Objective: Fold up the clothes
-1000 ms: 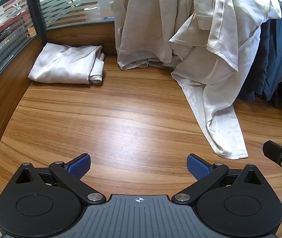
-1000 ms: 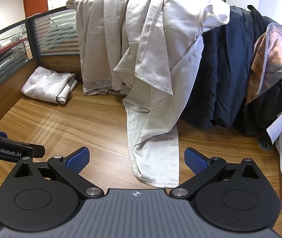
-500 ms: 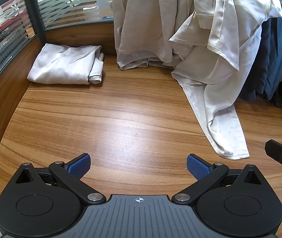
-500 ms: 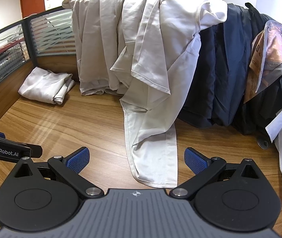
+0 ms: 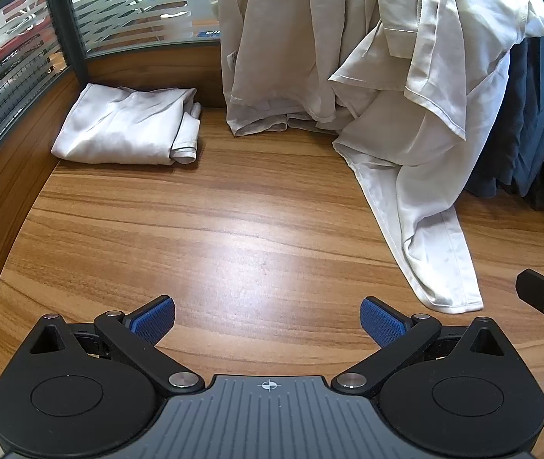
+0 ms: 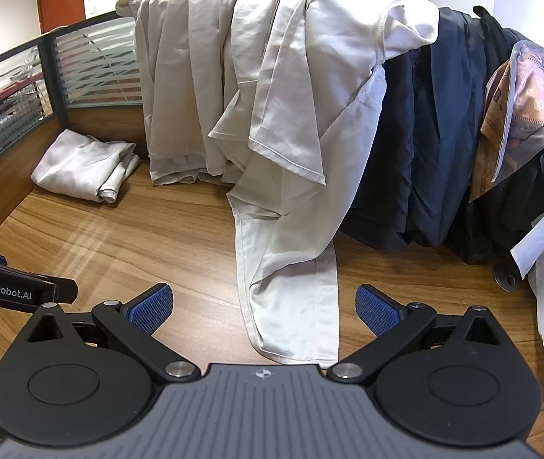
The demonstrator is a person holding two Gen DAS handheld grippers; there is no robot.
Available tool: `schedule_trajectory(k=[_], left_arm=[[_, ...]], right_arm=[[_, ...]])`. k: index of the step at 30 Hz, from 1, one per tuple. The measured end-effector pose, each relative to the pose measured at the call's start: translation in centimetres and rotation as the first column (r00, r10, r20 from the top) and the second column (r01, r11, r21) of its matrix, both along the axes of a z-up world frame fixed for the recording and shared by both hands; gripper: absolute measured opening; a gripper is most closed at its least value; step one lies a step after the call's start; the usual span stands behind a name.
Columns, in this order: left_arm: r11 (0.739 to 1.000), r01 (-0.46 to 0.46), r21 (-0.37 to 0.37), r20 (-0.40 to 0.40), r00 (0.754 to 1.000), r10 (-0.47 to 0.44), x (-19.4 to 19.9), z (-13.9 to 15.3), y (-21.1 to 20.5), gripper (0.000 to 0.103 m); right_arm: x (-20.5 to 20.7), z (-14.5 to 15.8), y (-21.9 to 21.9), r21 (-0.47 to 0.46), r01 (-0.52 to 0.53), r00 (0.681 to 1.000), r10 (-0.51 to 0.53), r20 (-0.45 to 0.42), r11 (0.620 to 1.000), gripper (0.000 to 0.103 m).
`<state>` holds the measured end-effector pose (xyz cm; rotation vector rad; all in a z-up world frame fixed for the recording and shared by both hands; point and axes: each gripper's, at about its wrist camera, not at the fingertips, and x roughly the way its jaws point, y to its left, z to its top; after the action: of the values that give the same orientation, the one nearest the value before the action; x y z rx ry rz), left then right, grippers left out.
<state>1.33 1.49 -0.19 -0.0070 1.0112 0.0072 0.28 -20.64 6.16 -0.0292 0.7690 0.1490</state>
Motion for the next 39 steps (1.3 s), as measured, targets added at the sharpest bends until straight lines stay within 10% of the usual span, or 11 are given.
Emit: schedule_trajectory(k=[39], left_arm=[[0.999, -0.039, 0.007, -0.026, 0.999, 0.039, 3.4, -1.2, 1.7, 0.103]], right_arm=[[6.7, 0.4, -0.5, -0.01, -0.006, 0.999, 0.007, 0.033, 1.0, 0.102]])
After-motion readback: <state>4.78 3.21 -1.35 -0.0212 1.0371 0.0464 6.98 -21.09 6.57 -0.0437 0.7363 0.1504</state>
